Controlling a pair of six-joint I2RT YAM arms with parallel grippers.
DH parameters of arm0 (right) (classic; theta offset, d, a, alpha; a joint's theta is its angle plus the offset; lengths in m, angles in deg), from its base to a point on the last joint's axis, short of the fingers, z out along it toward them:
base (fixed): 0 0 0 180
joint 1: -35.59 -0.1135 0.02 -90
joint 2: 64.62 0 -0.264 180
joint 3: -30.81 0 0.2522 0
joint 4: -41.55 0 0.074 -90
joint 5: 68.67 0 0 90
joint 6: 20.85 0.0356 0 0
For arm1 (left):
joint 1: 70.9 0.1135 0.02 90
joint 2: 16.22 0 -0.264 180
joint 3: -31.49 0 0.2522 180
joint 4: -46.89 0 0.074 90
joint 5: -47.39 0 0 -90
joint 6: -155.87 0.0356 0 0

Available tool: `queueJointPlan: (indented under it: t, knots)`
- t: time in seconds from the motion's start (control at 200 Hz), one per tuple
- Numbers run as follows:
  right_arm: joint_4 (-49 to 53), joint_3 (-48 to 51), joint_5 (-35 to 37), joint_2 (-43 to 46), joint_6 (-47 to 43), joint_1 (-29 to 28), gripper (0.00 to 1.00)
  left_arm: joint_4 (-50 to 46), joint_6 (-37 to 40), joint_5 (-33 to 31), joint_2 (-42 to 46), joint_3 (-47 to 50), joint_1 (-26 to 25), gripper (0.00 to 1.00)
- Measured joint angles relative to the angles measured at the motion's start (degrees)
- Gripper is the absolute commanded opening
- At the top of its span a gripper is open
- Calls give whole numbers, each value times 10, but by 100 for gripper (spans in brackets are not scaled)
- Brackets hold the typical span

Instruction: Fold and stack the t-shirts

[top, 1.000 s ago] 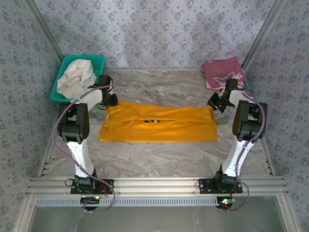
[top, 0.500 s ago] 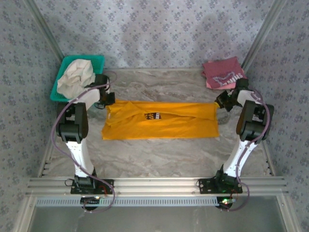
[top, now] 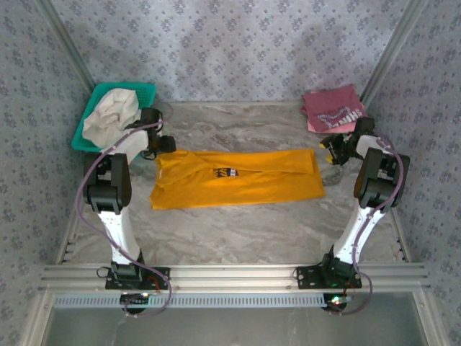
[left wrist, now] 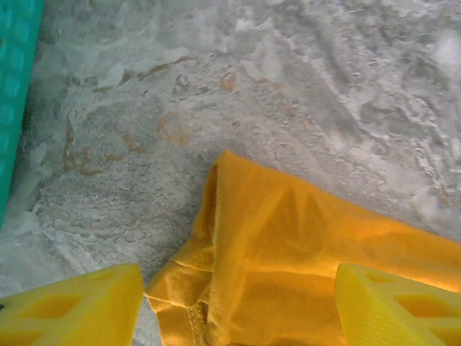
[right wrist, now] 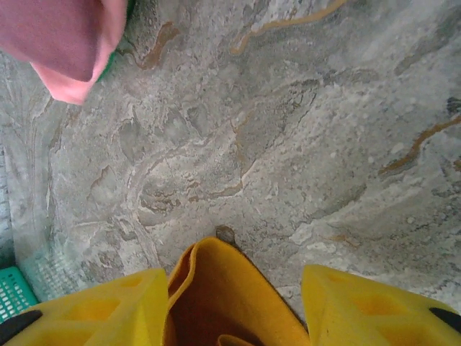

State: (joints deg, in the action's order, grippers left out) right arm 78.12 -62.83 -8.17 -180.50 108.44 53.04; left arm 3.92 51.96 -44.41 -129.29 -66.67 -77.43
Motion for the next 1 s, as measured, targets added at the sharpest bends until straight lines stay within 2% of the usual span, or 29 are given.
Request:
queueJointPlan:
  t: [0.045,0.11,0.225,0.39,0.54,0.67,0.864,0.914,0.999]
  knots:
    - [9,0,10,11,-3,-3,55,-7,5,-7,6,-7,-8,71]
    - [21,0,31,36,-13,-9,54,-16,16,-21,22,-15,-25,64]
    - [28,5,63,95,-37,-38,53,-32,42,-25,47,-35,-60,62]
    - [7,51,83,173,-69,-96,53,-47,79,12,32,-81,-83,61]
    - [-1,80,81,176,-80,-107,52,-60,100,35,-37,-137,-82,62]
    - [-3,99,81,176,-88,-106,52,-70,103,51,-77,-144,-84,60]
    - [-5,108,81,176,-89,-102,52,-73,104,59,-87,-138,-98,53]
    - [-7,108,81,176,-89,-100,52,-71,104,60,-87,-134,-101,48]
    - [-8,108,81,174,-89,-99,52,-70,104,66,-87,-128,-105,48]
